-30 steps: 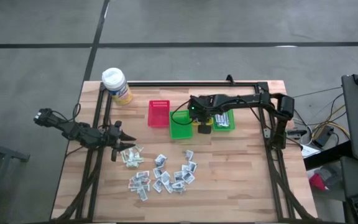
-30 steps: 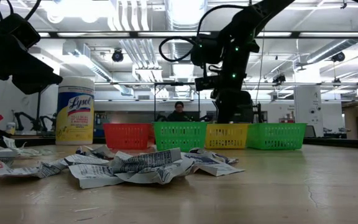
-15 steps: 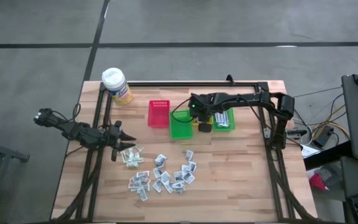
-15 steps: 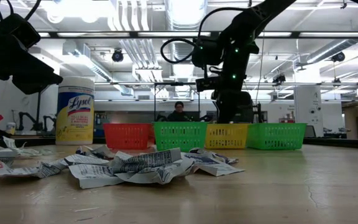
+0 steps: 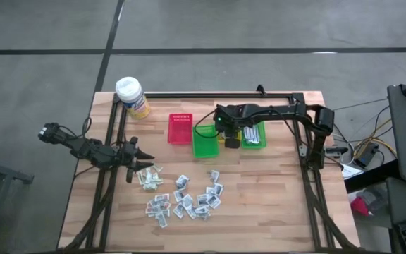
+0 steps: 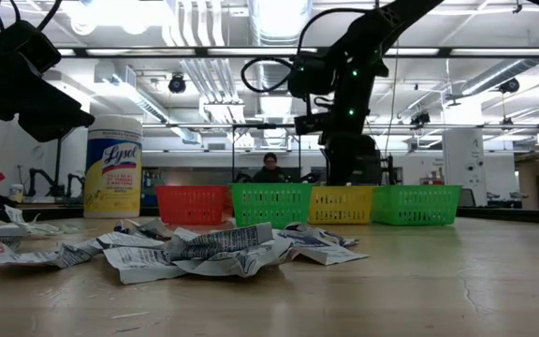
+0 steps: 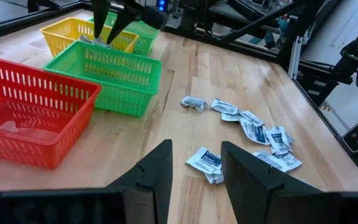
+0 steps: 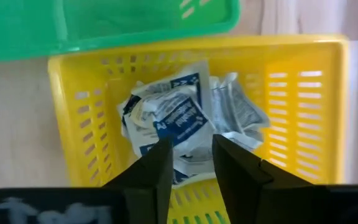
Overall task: Pick & Place First Aid Supplies
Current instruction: Put the alcohol pad into the yellow basket
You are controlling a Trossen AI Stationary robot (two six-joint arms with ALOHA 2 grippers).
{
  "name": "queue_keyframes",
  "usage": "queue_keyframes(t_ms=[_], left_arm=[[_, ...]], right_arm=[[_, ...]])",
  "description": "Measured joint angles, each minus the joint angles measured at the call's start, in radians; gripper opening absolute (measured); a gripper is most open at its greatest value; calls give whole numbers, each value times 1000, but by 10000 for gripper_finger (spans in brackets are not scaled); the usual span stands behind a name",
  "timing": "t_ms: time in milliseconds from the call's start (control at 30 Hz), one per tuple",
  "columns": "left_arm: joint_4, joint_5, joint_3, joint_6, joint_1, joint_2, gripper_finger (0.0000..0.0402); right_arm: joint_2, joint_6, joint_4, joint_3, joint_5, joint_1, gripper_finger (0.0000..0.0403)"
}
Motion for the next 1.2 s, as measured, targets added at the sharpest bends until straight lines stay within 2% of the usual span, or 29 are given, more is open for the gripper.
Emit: queue_keyframes(t_ms=[400, 667, 900, 1200], left_arm=[[0, -11, 0, 0, 0, 0, 131], [0, -11, 0, 0, 0, 0, 131], [0, -11, 0, 0, 0, 0, 131], [0, -11, 0, 0, 0, 0, 131]], right_arm=[[-1, 29, -240, 234, -7, 15, 67], [-2, 54, -311, 381, -79, 72, 39], [-2, 94, -352, 461, -80, 153, 11], [-2, 205, -394, 483, -84, 259, 8]])
